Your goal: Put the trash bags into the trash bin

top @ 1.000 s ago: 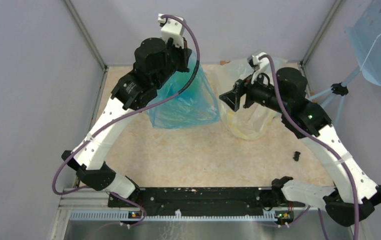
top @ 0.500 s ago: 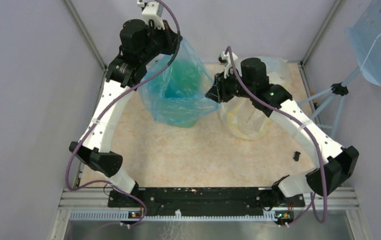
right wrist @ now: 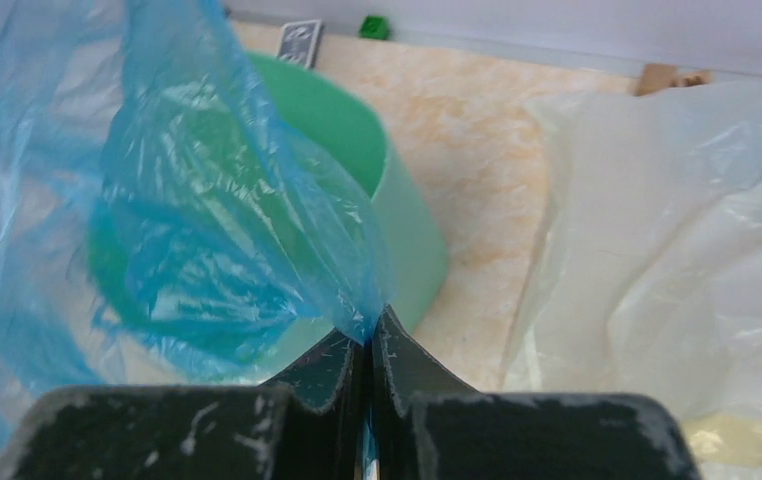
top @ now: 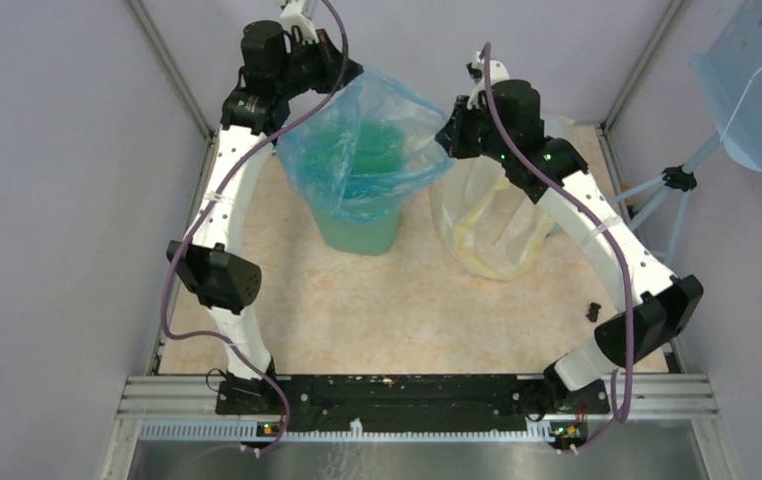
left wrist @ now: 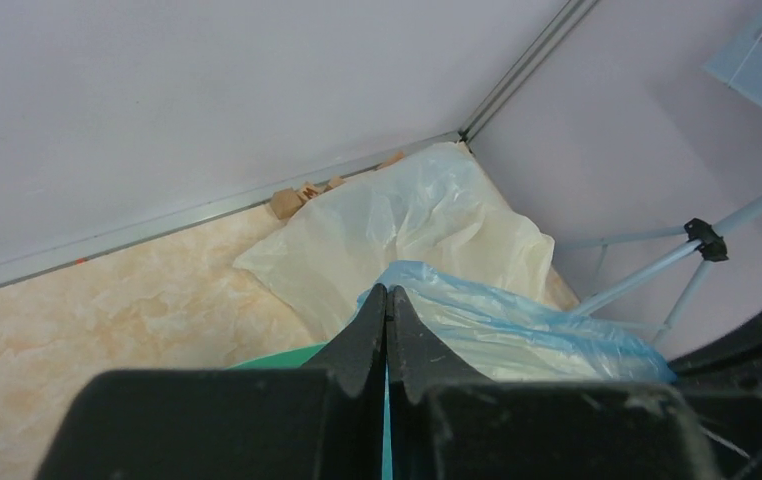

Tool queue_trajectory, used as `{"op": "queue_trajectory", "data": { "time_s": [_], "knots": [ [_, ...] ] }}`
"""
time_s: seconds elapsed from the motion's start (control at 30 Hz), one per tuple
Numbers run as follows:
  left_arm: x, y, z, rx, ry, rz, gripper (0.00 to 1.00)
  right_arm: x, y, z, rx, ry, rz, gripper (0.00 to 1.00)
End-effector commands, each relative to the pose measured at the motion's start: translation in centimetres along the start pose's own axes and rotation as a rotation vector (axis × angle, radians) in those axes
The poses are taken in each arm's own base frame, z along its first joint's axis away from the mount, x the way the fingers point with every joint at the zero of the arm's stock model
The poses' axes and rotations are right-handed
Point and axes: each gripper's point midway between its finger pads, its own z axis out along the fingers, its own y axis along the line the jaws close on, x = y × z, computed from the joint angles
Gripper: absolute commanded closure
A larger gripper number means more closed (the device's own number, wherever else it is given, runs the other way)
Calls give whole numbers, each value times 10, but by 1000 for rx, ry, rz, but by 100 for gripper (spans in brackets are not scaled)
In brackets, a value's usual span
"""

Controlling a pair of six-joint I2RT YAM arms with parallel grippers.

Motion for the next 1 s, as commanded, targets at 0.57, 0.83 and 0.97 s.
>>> {"op": "queue_trajectory", "data": {
  "time_s": [0.57, 0.83, 0.97],
  "knots": [
    [4, -41, -167, -195, 0, 121, 1, -12, -8, 16, 56, 37, 54, 96],
    [63, -10, -214, -399, 3, 30, 21, 0, -9, 17, 47, 65, 50, 96],
    [68, 9, -223, -506, -2, 37, 65, 2, -8, 14, 39, 65, 49, 94]
  ]
}}
